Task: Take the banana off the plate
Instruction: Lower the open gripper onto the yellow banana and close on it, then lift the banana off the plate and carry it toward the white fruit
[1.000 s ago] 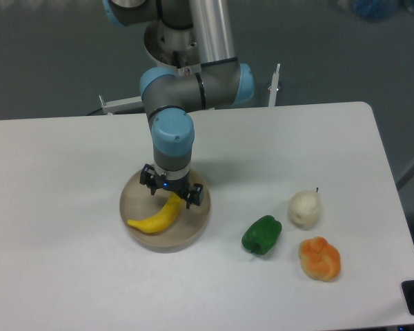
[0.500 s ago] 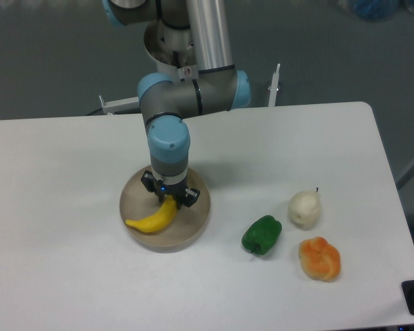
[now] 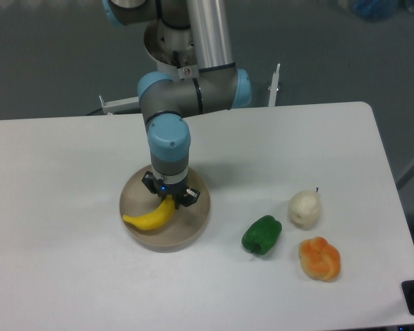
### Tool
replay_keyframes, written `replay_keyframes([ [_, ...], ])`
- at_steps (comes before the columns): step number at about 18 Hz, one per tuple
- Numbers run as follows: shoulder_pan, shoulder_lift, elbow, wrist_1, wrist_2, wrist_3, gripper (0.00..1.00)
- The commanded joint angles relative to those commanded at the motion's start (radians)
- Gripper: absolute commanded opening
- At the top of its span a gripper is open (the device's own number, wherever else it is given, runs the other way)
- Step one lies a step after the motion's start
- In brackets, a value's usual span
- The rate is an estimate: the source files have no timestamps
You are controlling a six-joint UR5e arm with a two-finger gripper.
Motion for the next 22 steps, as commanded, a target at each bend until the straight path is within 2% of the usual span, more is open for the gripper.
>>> replay_keyframes([
  [5, 0.092, 0.058, 0.081, -0.023, 0.002, 0.110, 0.31],
  [14, 0.293, 0.074, 0.224, -0.143, 0.002, 0.418, 0.31],
  [19, 0.356, 0.058, 0.269, -0.146, 0.008, 0.518, 0.31],
  [22, 0.362, 0.046, 0.287, -0.143, 0.035, 0.546, 0.31],
])
